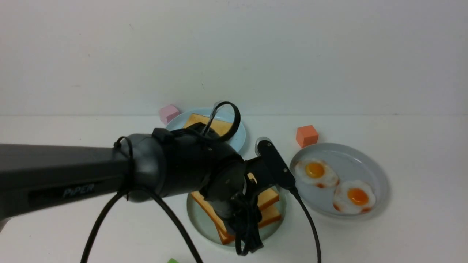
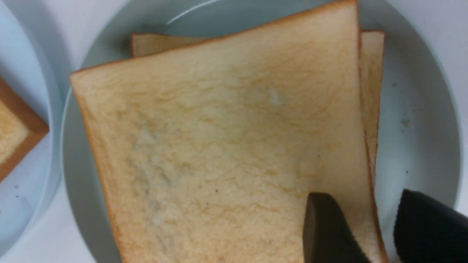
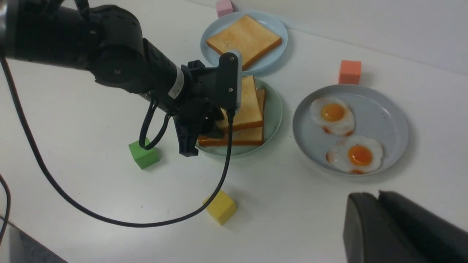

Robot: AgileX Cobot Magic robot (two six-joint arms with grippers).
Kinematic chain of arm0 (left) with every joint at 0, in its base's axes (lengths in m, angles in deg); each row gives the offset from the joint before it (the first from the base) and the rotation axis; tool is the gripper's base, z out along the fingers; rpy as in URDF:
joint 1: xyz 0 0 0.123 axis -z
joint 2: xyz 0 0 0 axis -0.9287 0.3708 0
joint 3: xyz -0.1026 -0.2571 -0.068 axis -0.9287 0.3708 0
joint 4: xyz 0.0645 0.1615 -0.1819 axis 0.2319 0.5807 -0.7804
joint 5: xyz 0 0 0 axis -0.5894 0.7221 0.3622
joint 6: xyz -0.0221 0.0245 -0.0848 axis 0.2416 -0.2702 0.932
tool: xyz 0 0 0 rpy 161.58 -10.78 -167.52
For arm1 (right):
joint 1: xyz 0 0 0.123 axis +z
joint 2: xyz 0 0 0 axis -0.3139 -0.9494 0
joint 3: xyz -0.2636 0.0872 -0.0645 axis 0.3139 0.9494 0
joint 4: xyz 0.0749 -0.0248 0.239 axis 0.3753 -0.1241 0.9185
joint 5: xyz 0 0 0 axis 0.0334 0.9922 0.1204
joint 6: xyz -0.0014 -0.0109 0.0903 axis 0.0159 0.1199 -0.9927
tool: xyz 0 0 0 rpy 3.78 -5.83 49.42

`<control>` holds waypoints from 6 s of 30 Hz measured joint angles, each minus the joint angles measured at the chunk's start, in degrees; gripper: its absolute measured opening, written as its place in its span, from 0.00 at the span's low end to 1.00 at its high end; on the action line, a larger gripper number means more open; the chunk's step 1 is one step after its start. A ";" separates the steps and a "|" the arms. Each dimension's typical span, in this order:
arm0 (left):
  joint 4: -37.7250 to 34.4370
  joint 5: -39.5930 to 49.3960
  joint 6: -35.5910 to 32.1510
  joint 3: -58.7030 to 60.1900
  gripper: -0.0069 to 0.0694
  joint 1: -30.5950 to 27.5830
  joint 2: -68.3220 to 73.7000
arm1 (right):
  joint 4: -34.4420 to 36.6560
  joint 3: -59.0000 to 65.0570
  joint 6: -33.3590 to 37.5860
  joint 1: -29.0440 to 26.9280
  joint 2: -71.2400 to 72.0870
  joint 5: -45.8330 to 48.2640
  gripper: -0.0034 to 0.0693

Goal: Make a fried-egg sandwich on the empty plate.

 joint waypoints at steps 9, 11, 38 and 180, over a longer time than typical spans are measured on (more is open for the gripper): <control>-4.94 1.02 0.00 0.00 0.60 0.00 -6.28 | 0.00 0.00 0.00 0.00 0.00 0.00 0.15; -6.78 1.09 0.27 0.00 0.52 0.58 -13.57 | 0.00 0.00 0.00 0.00 0.00 0.00 0.16; -12.08 -24.83 13.52 58.54 0.07 2.26 -103.39 | 2.61 0.00 0.00 0.00 0.00 0.00 0.19; -12.80 -8.34 28.78 71.99 0.08 -37.41 -107.53 | 2.54 71.42 -1.89 -39.96 34.88 -50.23 0.11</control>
